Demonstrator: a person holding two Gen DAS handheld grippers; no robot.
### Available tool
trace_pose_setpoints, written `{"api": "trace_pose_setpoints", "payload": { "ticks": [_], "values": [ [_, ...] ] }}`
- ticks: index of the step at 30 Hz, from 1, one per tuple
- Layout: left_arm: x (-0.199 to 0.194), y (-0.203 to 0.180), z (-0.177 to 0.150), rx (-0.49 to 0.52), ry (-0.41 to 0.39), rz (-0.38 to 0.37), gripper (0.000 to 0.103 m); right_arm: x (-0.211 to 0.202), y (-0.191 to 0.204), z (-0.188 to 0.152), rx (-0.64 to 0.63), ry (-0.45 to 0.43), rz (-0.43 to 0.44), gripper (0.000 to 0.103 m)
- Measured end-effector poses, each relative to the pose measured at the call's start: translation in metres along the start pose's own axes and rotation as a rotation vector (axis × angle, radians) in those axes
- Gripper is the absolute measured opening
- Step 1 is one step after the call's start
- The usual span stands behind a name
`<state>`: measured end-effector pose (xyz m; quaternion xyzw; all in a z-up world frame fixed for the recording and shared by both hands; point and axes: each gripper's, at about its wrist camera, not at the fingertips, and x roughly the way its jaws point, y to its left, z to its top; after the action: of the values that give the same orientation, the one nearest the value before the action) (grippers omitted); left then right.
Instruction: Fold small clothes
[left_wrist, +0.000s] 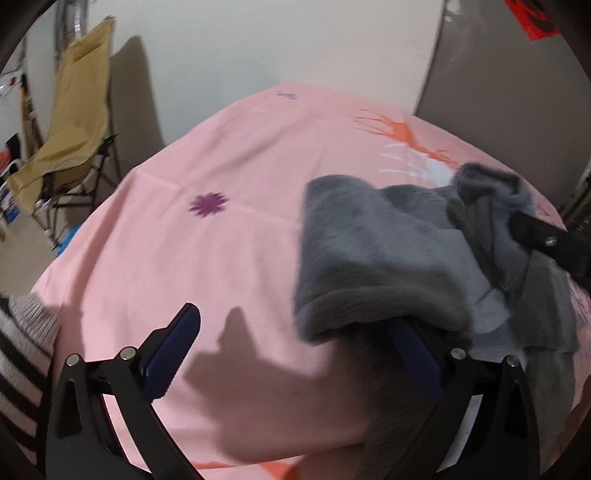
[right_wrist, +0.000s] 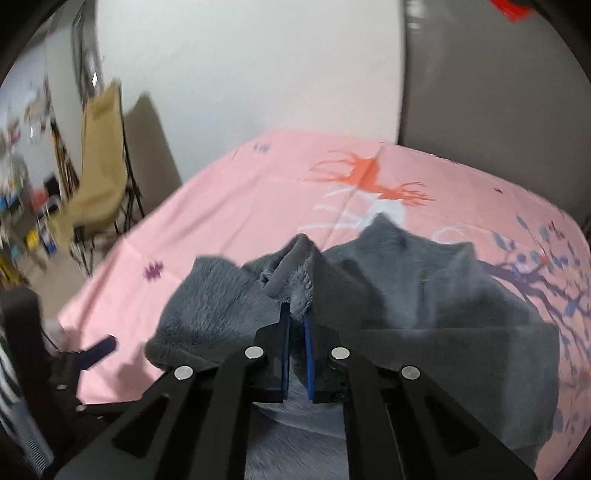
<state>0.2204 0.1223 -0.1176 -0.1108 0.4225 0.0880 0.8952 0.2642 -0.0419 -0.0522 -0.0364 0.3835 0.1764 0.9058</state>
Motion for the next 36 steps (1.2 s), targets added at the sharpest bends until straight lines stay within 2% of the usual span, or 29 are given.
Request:
{"api": "trace_pose_setpoints", "payload": {
  "ticks": [4,10,13,21,24,26,27,28,29,31,33,34,36],
  "values": [
    [-0.002,-0.008,0.004,0.021,-0.002,-0.052,0.097,-0.022,-0.040,-0.007,0.130,-0.020,0.030,0.007],
    [-0.015,-0.016,0.002,0.016,-0.003,-0.186,0.097,-0.044,-0.096,-0.034,0.262,-0.048,-0.006,0.007],
    [-0.020,-0.026,0.003,0.033,-0.022,-0.191,0.097,-0.050,-0.127,-0.050,0.346,-0.046,-0.002,0.007],
    [-0.005,-0.047,0.005,0.037,0.043,-0.231,0.097,-0.071,-0.180,-0.080,0.462,-0.075,-0.048,0.007],
    [-0.006,-0.052,0.008,0.044,0.041,-0.237,0.097,-0.073,-0.199,-0.088,0.500,-0.076,-0.056,0.007],
    [-0.010,-0.055,0.011,0.052,0.025,-0.229,0.097,-0.067,-0.207,-0.093,0.554,-0.063,0.017,0.014],
    [-0.010,-0.056,0.013,0.055,0.023,-0.229,0.097,-0.064,-0.209,-0.094,0.572,-0.053,0.041,0.024],
    [-0.010,-0.058,0.014,0.057,0.025,-0.230,0.097,-0.059,-0.208,-0.094,0.589,-0.048,0.074,0.058],
    [-0.008,-0.060,0.016,0.058,0.031,-0.229,0.097,-0.057,-0.206,-0.092,0.588,-0.061,0.074,0.065],
    [-0.007,-0.062,0.018,0.061,0.035,-0.223,0.097,-0.048,-0.197,-0.086,0.550,-0.053,0.046,0.064],
    [-0.004,-0.064,0.020,0.064,0.040,-0.216,0.097,-0.034,-0.190,-0.082,0.537,-0.025,0.064,0.061],
    [-0.002,-0.065,0.020,0.066,0.044,-0.211,0.097,-0.024,-0.184,-0.080,0.522,0.002,0.070,0.054],
    [0.002,-0.066,0.021,0.070,0.052,-0.200,0.097,-0.014,-0.179,-0.080,0.505,0.030,0.041,0.029]
  ]
}}
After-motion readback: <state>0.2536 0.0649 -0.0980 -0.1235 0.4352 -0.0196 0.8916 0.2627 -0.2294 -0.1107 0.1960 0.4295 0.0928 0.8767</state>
